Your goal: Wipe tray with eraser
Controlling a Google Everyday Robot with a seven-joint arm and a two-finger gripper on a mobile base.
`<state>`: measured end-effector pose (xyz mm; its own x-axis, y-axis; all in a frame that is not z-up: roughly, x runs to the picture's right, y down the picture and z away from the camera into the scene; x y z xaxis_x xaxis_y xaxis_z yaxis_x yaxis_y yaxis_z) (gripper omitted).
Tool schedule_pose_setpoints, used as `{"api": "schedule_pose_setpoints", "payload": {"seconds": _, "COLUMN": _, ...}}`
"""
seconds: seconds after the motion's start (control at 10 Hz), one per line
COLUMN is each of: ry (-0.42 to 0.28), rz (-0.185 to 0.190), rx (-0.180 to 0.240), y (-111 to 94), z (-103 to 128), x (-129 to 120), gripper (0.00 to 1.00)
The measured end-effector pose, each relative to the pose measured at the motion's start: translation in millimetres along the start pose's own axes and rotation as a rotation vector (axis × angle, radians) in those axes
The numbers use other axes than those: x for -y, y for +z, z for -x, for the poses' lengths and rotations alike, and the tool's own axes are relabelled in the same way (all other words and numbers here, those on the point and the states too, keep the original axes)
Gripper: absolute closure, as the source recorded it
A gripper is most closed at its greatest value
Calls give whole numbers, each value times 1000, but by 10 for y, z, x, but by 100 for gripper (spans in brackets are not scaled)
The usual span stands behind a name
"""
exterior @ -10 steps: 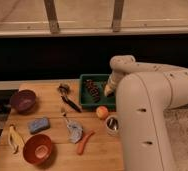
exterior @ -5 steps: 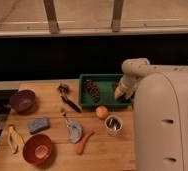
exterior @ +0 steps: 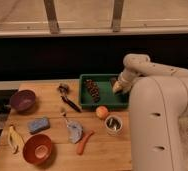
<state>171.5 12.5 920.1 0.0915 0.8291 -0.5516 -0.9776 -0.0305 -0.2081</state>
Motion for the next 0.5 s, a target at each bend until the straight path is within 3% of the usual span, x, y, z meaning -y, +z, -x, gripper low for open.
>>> {"api": "schedule_pose_setpoints", "payload": {"seconds": 0.2, "ry": -90, "rz": 56, "rx": -13, "y": 80, "z": 137, "x": -371, "gripper": 100}}
{"api": "schedule_pose_setpoints", "payload": {"seconds": 0.5, "ry": -161, "rz": 109, "rx": -49, "y": 124, "z": -141, "x": -692, "gripper": 100}}
